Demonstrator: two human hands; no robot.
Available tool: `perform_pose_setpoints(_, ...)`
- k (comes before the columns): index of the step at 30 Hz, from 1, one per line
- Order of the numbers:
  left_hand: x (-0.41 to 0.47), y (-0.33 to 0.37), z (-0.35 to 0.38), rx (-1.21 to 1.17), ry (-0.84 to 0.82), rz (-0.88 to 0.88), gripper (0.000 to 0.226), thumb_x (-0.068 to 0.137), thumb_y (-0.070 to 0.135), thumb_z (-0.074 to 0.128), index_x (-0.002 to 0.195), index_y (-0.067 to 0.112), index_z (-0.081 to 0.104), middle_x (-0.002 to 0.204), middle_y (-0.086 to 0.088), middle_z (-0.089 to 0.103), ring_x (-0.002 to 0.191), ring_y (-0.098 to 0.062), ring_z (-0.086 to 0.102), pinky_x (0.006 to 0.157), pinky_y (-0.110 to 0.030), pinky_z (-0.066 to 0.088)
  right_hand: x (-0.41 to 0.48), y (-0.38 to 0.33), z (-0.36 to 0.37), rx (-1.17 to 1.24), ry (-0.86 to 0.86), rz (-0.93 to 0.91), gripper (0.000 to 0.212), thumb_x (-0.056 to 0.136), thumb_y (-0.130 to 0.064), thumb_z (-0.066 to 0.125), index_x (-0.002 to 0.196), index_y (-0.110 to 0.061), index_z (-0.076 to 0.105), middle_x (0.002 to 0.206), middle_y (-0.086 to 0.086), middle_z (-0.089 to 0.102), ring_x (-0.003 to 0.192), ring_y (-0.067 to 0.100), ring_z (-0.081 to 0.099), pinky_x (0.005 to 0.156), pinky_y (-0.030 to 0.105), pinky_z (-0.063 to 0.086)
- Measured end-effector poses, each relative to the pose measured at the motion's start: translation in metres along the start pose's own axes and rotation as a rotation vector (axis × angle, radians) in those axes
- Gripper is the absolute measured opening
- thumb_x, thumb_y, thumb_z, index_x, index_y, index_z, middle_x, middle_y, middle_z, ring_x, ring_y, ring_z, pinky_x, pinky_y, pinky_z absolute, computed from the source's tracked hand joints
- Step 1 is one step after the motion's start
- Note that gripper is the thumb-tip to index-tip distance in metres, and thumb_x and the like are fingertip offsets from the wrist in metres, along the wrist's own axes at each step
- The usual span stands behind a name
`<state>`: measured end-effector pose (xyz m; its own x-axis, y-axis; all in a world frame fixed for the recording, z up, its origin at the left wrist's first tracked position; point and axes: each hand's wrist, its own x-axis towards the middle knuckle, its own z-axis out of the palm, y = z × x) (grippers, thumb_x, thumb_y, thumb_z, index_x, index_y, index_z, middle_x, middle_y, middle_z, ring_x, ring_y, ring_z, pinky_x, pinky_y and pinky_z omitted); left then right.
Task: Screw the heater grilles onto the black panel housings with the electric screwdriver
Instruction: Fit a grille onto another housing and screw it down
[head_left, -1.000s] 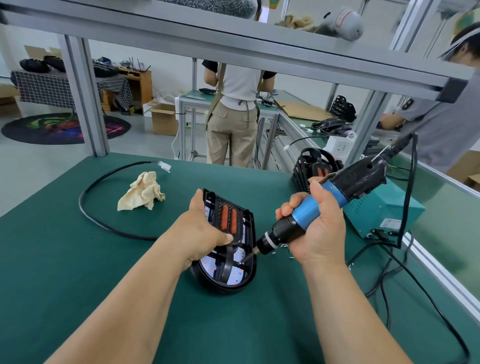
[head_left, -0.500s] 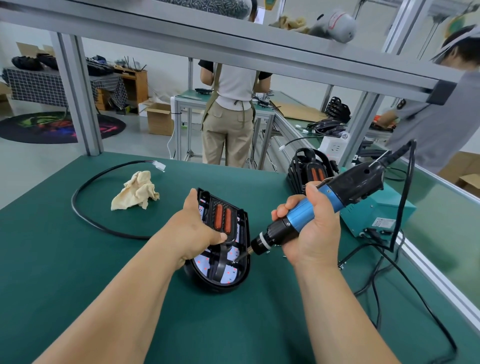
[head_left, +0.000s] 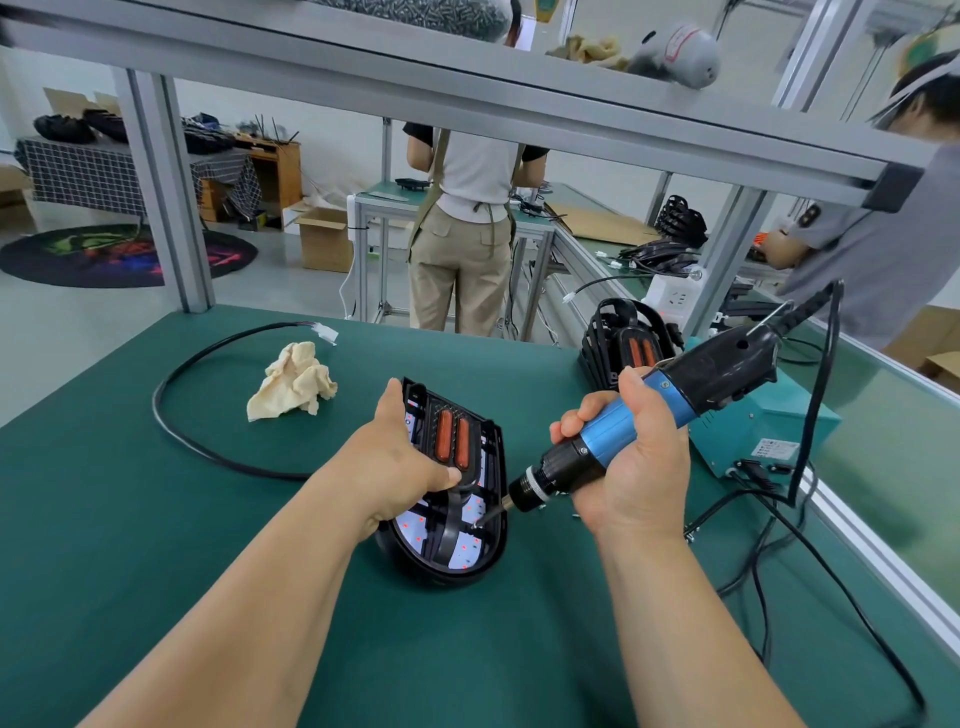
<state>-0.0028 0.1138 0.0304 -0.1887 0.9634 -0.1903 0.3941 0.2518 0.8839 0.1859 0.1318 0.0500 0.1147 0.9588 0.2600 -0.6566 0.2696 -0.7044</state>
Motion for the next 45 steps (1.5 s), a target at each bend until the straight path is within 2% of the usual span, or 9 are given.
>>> perform_pose_setpoints(4, -0.0008, -0.0014, 0.0003, -0.009, 0.008, 0.005, 0.116, 0.082, 0.015, 0.079, 0.157, 0.033, -0.008, 0.146, -0.002, 0.05, 0.107, -0.018, 0.054, 0.074, -0.023, 0.04, -0.0011, -0.0006, 0.0009, -0.003, -0.016, -0.011, 0.014, 0.079, -0.021, 0.064, 0.067, -0.026, 0.058, 0.054, 0.005, 0.049, 0.044, 0.022, 0.05, 0.051, 0.032, 0.049)
perform_pose_setpoints(7, -0.0007, -0.0015, 0.0001, -0.014, 0.004, 0.005, 0.117, 0.081, 0.015, 0.079, 0.157, 0.034, -0.008, 0.148, -0.003, 0.048, 0.109, -0.018, 0.053, 0.086, -0.026, 0.038, -0.0019, -0.0007, 0.0011, -0.015, -0.025, -0.018, 0.012, 0.08, -0.021, 0.063, 0.07, -0.026, 0.06, 0.054, 0.005, 0.049, 0.044, 0.022, 0.05, 0.052, 0.031, 0.049)
perform_pose_setpoints(12, 0.0002, -0.0023, 0.0003, -0.021, 0.0, 0.009, 0.118, 0.08, 0.013, 0.08, 0.157, 0.034, -0.007, 0.146, -0.002, 0.05, 0.11, -0.019, 0.056, 0.087, -0.027, 0.043, -0.0021, -0.0008, 0.0026, -0.007, -0.037, -0.012, 0.007, 0.079, -0.02, 0.062, 0.074, -0.025, 0.061, 0.053, 0.005, 0.048, 0.043, 0.021, 0.05, 0.051, 0.031, 0.049)
perform_pose_setpoints(17, 0.0004, -0.0026, 0.0006, -0.027, -0.001, 0.017, 0.117, 0.08, 0.013, 0.08, 0.158, 0.033, -0.006, 0.127, 0.006, 0.052, 0.097, -0.011, 0.055, 0.078, -0.025, 0.041, -0.0026, -0.0013, 0.0027, -0.02, -0.042, -0.012, 0.012, 0.078, -0.019, 0.063, 0.069, -0.025, 0.059, 0.053, 0.005, 0.049, 0.043, 0.021, 0.05, 0.051, 0.031, 0.049)
perform_pose_setpoints(21, 0.001, -0.0023, 0.0008, -0.04, -0.008, 0.011, 0.117, 0.081, 0.012, 0.079, 0.157, 0.033, -0.007, 0.139, 0.003, 0.053, 0.103, -0.014, 0.057, 0.081, -0.025, 0.042, -0.0025, -0.002, 0.0028, -0.021, -0.047, -0.015, 0.012, 0.079, -0.019, 0.063, 0.069, -0.025, 0.059, 0.053, 0.005, 0.049, 0.043, 0.021, 0.05, 0.051, 0.031, 0.049)
perform_pose_setpoints(29, -0.0006, -0.0011, 0.0006, -0.033, -0.011, 0.012, 0.118, 0.08, 0.011, 0.079, 0.158, 0.034, -0.006, 0.142, -0.001, 0.053, 0.112, -0.02, 0.059, 0.098, -0.034, 0.048, -0.0021, -0.0003, 0.002, -0.013, -0.033, -0.003, 0.009, 0.079, -0.02, 0.063, 0.072, -0.025, 0.061, 0.055, 0.005, 0.049, 0.044, 0.021, 0.05, 0.052, 0.031, 0.049)
perform_pose_setpoints(35, -0.0034, 0.0014, 0.0003, -0.019, -0.015, 0.021, 0.113, 0.08, 0.012, 0.079, 0.158, 0.034, 0.0, 0.136, -0.003, 0.058, 0.109, -0.022, 0.061, 0.102, -0.038, 0.048, -0.0024, -0.001, 0.0023, -0.011, -0.061, -0.013, 0.014, 0.08, -0.02, 0.062, 0.068, -0.026, 0.06, 0.054, 0.005, 0.05, 0.044, 0.021, 0.05, 0.053, 0.031, 0.049)
perform_pose_setpoints(41, -0.0024, 0.0015, 0.0006, -0.016, -0.017, 0.016, 0.106, 0.08, 0.011, 0.079, 0.157, 0.032, 0.009, 0.138, -0.005, 0.057, 0.11, -0.024, 0.061, 0.101, -0.039, 0.049, -0.0016, -0.0001, 0.0012, -0.007, -0.043, 0.005, 0.009, 0.08, -0.022, 0.063, 0.072, -0.027, 0.063, 0.055, 0.004, 0.049, 0.045, 0.021, 0.051, 0.052, 0.03, 0.049)
perform_pose_setpoints(45, -0.0018, 0.001, 0.0007, -0.019, -0.014, 0.006, 0.114, 0.081, 0.012, 0.079, 0.158, 0.034, -0.003, 0.144, -0.003, 0.052, 0.109, -0.021, 0.06, 0.089, -0.031, 0.049, -0.0012, 0.0005, 0.0015, -0.013, -0.041, 0.008, 0.01, 0.079, -0.022, 0.064, 0.071, -0.027, 0.062, 0.055, 0.004, 0.049, 0.044, 0.021, 0.051, 0.052, 0.031, 0.049)
